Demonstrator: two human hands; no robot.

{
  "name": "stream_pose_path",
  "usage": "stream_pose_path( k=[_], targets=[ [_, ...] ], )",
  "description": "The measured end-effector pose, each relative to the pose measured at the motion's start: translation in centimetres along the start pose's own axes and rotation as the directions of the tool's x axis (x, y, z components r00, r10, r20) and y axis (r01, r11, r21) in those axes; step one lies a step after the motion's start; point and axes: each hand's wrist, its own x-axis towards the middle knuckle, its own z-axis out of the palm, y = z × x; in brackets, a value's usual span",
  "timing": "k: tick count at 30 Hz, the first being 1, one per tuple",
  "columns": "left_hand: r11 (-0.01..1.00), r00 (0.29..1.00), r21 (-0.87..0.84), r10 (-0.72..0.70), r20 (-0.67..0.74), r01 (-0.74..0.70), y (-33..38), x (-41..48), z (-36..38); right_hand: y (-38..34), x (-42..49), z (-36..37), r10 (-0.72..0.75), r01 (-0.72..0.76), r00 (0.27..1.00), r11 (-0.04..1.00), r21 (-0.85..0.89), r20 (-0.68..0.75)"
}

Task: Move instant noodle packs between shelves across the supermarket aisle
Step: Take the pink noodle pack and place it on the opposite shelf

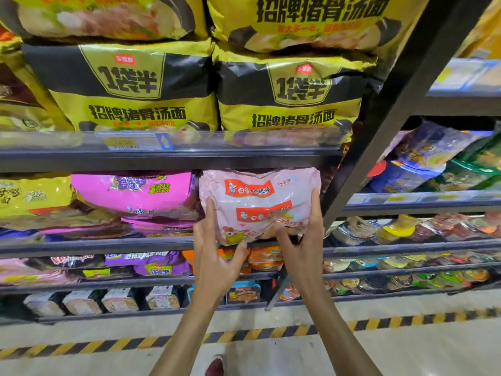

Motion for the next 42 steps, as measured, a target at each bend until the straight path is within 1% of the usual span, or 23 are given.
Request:
stream_pose_path(
  k=[3, 6, 7, 10, 12, 14, 17, 21, 23, 25, 28, 32, 34, 36, 38, 42],
  targets=[
    [1.0, 1.0, 0.016, -0.006, 0.022, 0.006, 0.1, -0.4, -0.8, 0.0, -0.5, -0.8, 0.005, -0.005, 1.0, 1.0, -0.015, 0.007],
    [1.0, 0.998, -0.028, 0.006, 0.065, -0.004, 0.1, 0.2, -1.7, 0.0, 0.3, -1.3, 0.079, -0.078, 0.997, 0.996, 0.048, -0.016],
    [0.999, 0.997, -0.05, 0.0, 0.077, 0.004, 0.1, 0.5, -1.7, -0.1, 0.5, -1.2, 0.097, -0.096, 0.995, 0.995, 0.029, -0.026],
    [0.996, 0.996, -0.075, -0.036, 0.083, 0.042, 0.5, 1.1, -1.4, -0.3, 0.5, -0.5, 0.082, -0.083, 0.997, 0.981, -0.178, -0.014],
    [0.992, 0.993, -0.113, -0.053, 0.102, 0.064, 0.6, 1.2, -1.3, -0.2, 0.3, -0.2, 0.07, -0.064, 0.997, 0.969, -0.237, 0.016],
    [0.983, 0.988, -0.153, -0.082, 0.133, 0.102, 0.6, 1.1, -1.6, 0.2, 0.4, -0.4, 0.092, -0.077, 0.993, 0.979, -0.189, 0.072],
    [0.98, 0.983, -0.148, -0.109, 0.146, 0.131, 0.7, 1.3, -1.7, 0.7, 0.8, -0.8, 0.156, -0.148, 0.975, 0.987, -0.062, 0.157],
    [0.98, 0.982, -0.155, -0.104, 0.16, 0.129, 1.4, 1.4, -1.8, -0.2, 1.3, -1.4, 0.167, -0.179, 0.97, 0.982, 0.056, 0.178],
    [0.975, 0.979, -0.186, -0.088, 0.185, 0.123, 1.7, 0.9, -1.9, -0.6, 1.1, -2.1, 0.167, -0.19, 0.968, 0.975, 0.115, 0.189],
    [0.963, 0.973, -0.227, -0.094, 0.211, 0.142, 2.1, -0.1, -2.1, -0.7, 0.6, -2.8, 0.172, -0.196, 0.963, 0.975, 0.101, 0.206],
    [0.932, 0.962, -0.306, -0.123, 0.243, 0.196, 2.9, -1.9, -2.7, -0.3, -1.1, -4.3, 0.134, -0.139, 0.961, 0.99, 0.006, 0.241],
    [0.925, 0.933, -0.29, -0.147, 0.327, 0.247, 3.7, -4.2, -3.9, -0.7, -3.0, -6.5, 0.113, -0.098, 0.95, 0.993, -0.066, 0.291],
    [0.936, 0.939, -0.268, -0.137, 0.317, 0.227, 4.4, -5.3, -4.4, -1.2, -4.3, -7.3, 0.077, -0.072, 0.952, 0.997, -0.028, 0.298],
    [0.944, 0.945, -0.25, -0.137, 0.298, 0.216, 5.2, -6.3, -4.7, -1.4, -5.5, -7.7, 0.099, -0.11, 0.945, 0.994, 0.018, 0.312],
    [0.932, 0.948, -0.274, -0.161, 0.274, 0.237, 5.7, -7.4, -5.1, -1.9, -6.3, -7.7, 0.104, -0.119, 0.937, 0.993, 0.024, 0.333],
    [0.917, 0.96, -0.317, -0.18, 0.213, 0.242, 6.5, -9.8, -6.8, -4.0, -8.0, -7.5, 0.06, -0.089, 0.92, 0.994, 0.057, 0.387]
  ],
)
